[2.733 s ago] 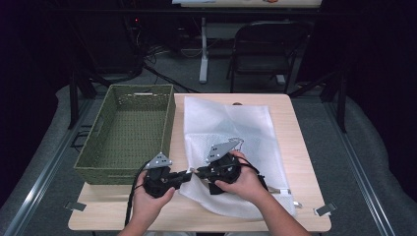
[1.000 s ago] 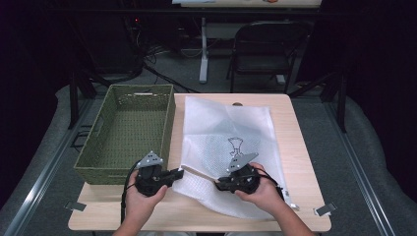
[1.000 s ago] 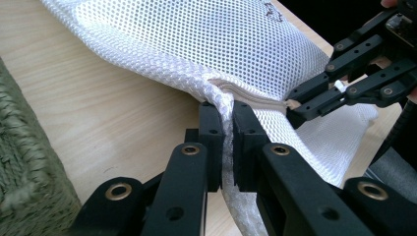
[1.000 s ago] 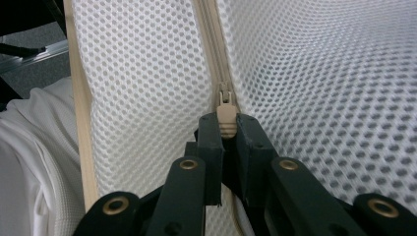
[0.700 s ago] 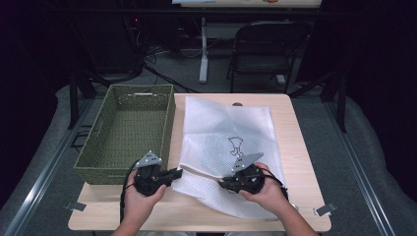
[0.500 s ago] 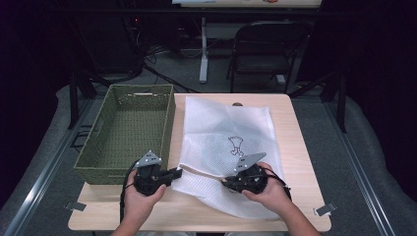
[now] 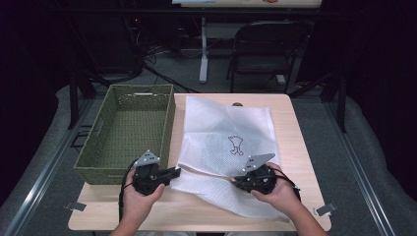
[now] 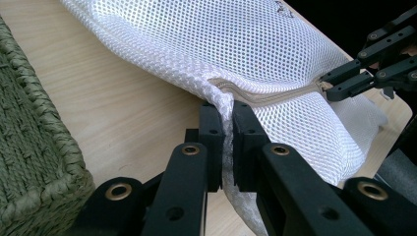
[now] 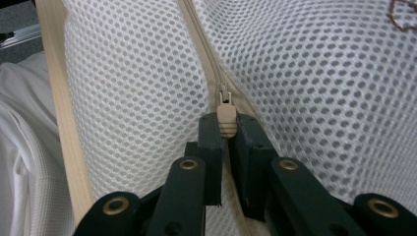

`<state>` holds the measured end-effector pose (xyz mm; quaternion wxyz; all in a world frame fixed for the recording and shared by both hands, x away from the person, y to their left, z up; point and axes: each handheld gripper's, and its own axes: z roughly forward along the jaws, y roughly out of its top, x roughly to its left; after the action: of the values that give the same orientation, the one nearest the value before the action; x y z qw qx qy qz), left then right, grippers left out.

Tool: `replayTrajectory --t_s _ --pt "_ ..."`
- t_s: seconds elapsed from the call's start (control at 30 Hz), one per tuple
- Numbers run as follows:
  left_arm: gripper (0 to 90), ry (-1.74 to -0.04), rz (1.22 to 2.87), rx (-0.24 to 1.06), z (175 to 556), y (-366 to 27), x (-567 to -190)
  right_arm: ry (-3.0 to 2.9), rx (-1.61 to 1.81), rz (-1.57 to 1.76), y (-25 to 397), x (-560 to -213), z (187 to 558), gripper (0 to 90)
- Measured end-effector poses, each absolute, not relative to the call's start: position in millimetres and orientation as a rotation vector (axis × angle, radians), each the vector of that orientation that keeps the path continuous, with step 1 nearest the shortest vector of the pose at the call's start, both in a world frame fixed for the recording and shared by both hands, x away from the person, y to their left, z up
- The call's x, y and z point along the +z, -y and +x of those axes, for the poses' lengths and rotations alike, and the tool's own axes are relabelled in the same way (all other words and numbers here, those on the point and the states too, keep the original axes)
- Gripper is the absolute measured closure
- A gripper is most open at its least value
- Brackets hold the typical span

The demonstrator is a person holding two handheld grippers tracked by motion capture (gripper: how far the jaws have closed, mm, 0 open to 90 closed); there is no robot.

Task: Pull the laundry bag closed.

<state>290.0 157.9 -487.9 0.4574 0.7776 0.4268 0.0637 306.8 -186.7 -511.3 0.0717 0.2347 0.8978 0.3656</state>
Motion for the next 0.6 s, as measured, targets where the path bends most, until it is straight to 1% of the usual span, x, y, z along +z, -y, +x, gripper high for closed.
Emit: replayTrajectory --t_s 0.6 --pt "85.5 -1.055 1.921 0.163 290 -159 -488 -2.683 1.070 0.754 208 -518 303 81.9"
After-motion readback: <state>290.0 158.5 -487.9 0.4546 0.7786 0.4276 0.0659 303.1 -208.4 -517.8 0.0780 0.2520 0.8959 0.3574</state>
